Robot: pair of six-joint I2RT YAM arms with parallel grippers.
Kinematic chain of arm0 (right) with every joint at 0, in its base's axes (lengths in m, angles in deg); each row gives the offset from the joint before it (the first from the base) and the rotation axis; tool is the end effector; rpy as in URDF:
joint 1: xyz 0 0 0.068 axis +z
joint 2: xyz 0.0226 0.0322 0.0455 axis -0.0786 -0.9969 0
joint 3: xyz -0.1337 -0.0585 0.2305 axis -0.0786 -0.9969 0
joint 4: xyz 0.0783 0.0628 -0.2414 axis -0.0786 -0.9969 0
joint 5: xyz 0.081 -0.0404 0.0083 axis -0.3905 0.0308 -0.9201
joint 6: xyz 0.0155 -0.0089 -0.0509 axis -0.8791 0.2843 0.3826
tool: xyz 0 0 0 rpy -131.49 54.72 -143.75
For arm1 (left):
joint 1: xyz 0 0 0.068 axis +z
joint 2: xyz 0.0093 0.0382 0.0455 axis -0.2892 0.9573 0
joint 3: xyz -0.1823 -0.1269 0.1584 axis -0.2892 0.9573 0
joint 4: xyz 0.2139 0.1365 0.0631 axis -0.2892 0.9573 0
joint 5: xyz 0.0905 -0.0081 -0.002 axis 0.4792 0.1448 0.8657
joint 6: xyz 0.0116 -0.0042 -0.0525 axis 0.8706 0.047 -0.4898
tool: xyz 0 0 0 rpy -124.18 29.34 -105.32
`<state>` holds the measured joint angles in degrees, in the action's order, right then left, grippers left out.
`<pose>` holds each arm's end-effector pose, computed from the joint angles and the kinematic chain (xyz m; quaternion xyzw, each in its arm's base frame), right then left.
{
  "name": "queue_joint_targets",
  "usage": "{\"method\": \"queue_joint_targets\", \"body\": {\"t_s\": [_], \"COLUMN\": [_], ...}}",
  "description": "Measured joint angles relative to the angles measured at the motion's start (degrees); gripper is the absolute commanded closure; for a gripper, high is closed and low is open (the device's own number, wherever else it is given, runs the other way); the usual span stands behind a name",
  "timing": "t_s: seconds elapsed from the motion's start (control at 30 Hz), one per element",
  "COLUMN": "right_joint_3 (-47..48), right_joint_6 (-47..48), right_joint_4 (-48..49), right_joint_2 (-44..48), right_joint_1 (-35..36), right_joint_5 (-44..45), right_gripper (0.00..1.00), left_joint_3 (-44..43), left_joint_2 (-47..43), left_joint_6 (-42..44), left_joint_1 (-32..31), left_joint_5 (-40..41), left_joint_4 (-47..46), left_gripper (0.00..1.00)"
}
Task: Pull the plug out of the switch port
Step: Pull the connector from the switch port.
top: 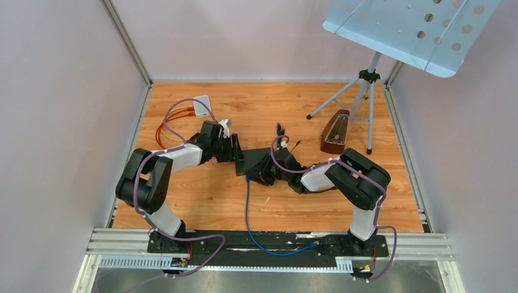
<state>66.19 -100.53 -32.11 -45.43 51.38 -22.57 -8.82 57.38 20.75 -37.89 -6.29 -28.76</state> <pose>0.2264 0.2508 0.1055 0.1952 0.8602 0.4479 0.1459 0.2927 -0.1248 0.1531 -0.0036 0.9289 -0.2766 0.2460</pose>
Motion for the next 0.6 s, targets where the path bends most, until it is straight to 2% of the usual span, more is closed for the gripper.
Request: {"method": "queue_joint_targets", "body": {"t_s": [0.13,0.43,0.6], "right_joint_3": [0.0,0.0,1.5], "right_joint_6": [-0.5,-0.5,0.1], "right_joint_4": [1.4,1.4,-1.5], "right_joint_2": [-0.7,-1.4,-1.5], "right_joint_1": [0.4,0.5,0.1], "right_joint_5": [1.0,1.6,0.6], "right_gripper": [0.71,0.83,0.93], "left_joint_3": [1.3,2.9,3.4], "left_joint_2": [-0.1,-0.6,-0.9], "left_joint_6": [-1.0,-2.6,-3.0], "left_joint_1": [0.3,0.8,0.9], "left_joint_5": [-0.3,-0.8,-0.8], "left_joint_4": [-2.3,-4.5,-4.9], "left_gripper": [0.46,0.50,0.51]}}
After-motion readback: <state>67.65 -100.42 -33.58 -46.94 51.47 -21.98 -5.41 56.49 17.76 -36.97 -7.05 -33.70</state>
